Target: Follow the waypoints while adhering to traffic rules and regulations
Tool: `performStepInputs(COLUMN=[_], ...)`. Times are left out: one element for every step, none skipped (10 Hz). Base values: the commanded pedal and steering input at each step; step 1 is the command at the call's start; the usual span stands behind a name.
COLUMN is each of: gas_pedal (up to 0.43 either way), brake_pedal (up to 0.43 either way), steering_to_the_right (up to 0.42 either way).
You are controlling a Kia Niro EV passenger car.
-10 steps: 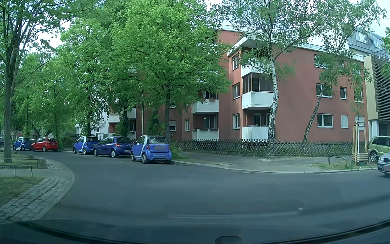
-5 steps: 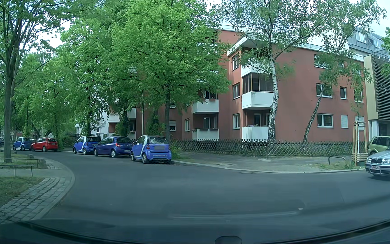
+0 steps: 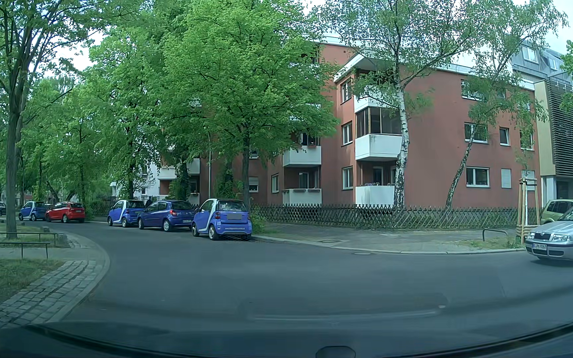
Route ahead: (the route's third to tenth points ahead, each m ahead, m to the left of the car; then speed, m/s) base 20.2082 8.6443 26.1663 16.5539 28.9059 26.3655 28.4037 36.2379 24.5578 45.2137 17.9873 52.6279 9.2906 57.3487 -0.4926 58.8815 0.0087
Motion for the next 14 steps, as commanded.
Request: performStepInputs(gas_pedal=[0.0, 0.0, 0.0, 0.0, 0.0, 0.0, 0.0, 0.0, 0.0, 0.0, 0.0, 0.0, 0.0, 0.0], brake_pedal=[0.323, 0.323, 0.323, 0.323, 0.323, 0.323, 0.323, 0.323, 0.323, 0.323, 0.323, 0.323, 0.323, 0.323], steering_to_the_right=[-0.156, -0.156, -0.156, -0.156, -0.156, -0.156, -0.156, -0.156, -0.156, -0.156, -0.155, -0.155, -0.154, -0.153])
